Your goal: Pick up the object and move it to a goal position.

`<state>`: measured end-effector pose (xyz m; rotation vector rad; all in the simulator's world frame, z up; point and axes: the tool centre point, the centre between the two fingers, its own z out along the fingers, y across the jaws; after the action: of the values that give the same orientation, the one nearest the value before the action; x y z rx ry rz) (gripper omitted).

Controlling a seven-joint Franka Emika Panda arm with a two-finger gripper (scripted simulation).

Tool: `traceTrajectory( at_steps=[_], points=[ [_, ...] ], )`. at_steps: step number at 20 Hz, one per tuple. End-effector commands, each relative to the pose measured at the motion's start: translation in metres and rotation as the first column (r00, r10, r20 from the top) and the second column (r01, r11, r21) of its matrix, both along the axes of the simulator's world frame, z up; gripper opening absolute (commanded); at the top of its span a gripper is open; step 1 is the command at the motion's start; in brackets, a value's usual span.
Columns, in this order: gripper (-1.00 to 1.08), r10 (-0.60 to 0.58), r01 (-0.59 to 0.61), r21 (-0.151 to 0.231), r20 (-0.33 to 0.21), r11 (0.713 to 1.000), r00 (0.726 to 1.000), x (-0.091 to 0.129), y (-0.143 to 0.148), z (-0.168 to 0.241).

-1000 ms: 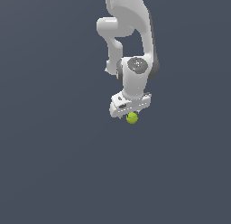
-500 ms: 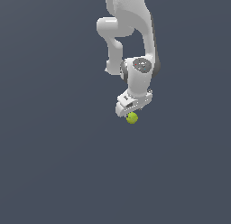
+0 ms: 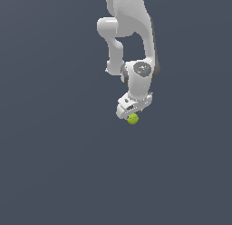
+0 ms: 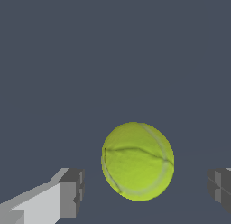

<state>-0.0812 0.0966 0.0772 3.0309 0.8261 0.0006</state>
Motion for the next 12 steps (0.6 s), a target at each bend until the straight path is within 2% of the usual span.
traceTrajectory(
  at_steps=[1,10,11,12],
  points=[
    [1.00,0.002,-0.002,0.000,-0.001,1.000,1.000,-0.001,0.000,-0.012],
    [1.00,0.004,-0.004,0.000,0.000,1.000,1.000,-0.001,0.000,-0.036],
    [-1.00,0.004,-0.004,0.000,0.000,1.000,1.000,-0.001,0.000,-0.036],
    [-1.00,0.004,-0.004,0.000,0.000,1.000,1.000,-0.001,0.000,-0.036]
  ],
)
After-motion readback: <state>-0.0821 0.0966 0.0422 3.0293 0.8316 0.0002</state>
